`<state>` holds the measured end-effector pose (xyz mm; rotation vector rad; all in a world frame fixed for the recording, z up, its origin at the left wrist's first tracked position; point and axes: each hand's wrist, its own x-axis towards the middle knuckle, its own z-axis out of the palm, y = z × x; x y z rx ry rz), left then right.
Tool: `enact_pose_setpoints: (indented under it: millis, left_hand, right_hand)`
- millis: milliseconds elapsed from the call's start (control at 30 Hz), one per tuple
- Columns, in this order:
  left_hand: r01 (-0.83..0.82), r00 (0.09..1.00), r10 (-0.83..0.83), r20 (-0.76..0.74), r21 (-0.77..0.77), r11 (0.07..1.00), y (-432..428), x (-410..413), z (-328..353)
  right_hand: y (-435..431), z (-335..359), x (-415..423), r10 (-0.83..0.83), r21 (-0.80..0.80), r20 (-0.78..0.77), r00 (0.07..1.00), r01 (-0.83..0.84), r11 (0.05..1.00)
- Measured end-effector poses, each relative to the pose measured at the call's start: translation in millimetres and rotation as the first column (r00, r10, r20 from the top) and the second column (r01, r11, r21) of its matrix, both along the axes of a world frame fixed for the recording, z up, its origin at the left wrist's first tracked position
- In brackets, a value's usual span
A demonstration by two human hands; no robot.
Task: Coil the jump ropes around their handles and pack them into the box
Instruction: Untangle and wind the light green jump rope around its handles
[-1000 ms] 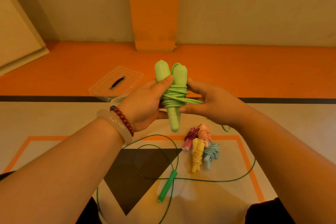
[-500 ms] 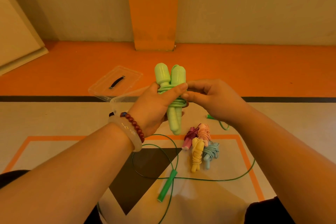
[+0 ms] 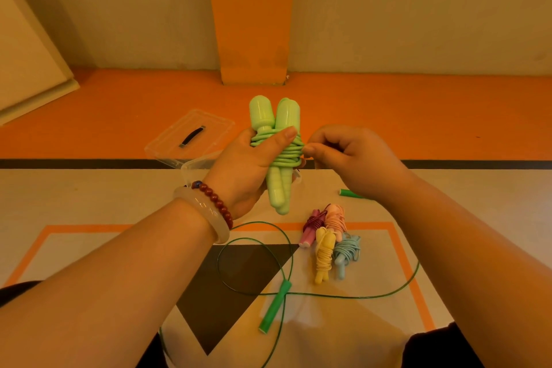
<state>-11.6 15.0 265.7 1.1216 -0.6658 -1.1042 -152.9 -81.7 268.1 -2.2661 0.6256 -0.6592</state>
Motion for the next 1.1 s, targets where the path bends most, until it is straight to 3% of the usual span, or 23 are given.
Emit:
enact_pose_setpoints:
  millis: [433, 567, 767, 933, 1100]
  left_hand:
    - [-0.011, 0.998, 0.01, -0.061, -0.02, 1.0, -1.7, 5.5, -0.6]
    - [0.057, 0.998, -0.057, 0.008, 0.013, 0.998, 0.7, 9.4, 0.2]
    - [0.051, 0.991, -0.049, -0.125, 0.015, 0.999, 0.5, 1.2, 4.8]
    - [0.01, 0.999, -0.012, 0.031, 0.076, 0.997, -1.3, -2.7, 2.3]
    - [0.017, 1.0, -0.018, 0.007, 0.077, 0.997, -2.0, -2.2, 2.5]
  right_hand:
    - [2.8, 13.0, -5.0, 0.022, 0.207, -0.087, 0.996, -0.004, 0.978]
    - [-1.0, 17.1, -11.9, 0.098, 0.231, -0.097, 0.99, -0.073, 0.97]
    - [4.5, 8.8, -4.7, 0.114, 0.314, -0.003, 0.993, -0.107, 0.943]
    - [7.8, 8.3, -1.4, 0.111, 0.334, -0.04, 0.993, -0.091, 0.938]
    - [5.4, 8.7, -1.9, 0.184, 0.382, -0.045, 0.982, -0.153, 0.911]
